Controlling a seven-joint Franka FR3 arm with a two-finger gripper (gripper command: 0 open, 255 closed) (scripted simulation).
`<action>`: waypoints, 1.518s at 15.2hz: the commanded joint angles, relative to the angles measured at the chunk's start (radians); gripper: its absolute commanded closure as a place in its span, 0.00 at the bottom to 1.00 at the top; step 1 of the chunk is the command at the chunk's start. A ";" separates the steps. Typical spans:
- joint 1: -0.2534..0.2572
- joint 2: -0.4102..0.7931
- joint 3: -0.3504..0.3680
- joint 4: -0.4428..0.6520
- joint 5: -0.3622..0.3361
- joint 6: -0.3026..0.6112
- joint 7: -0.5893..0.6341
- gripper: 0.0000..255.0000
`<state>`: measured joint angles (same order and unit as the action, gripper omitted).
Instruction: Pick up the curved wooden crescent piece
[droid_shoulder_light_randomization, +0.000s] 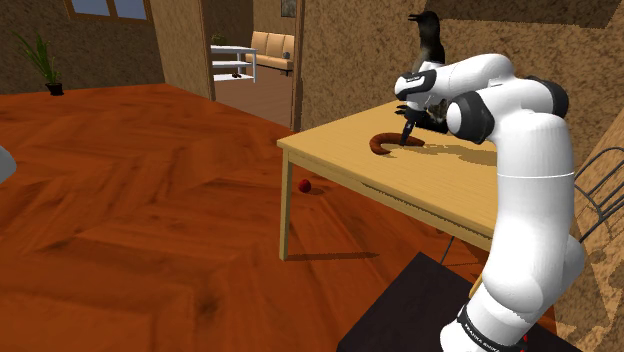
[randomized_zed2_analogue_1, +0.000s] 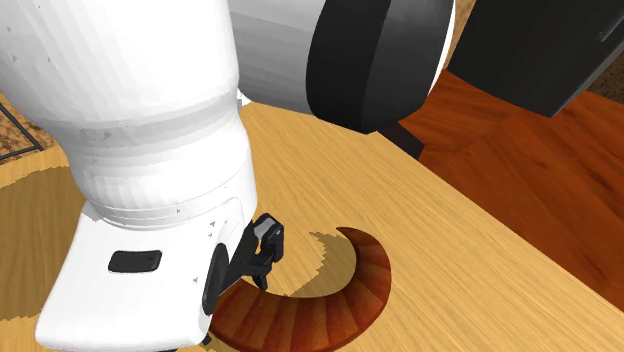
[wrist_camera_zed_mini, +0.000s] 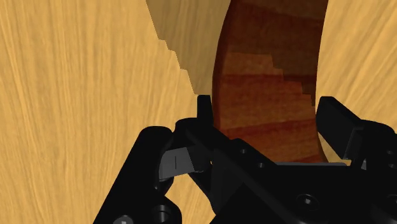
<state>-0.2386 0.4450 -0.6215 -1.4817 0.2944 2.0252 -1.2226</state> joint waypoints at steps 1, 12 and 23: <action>0.000 0.001 0.000 -0.001 0.001 0.002 0.000 1.00; -0.002 -0.007 -0.004 0.027 -0.006 -0.032 0.004 1.00; -0.027 -0.004 -0.009 0.183 -0.012 -0.182 0.019 1.00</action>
<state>-0.2609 0.4400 -0.6302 -1.3177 0.2823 1.8610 -1.2043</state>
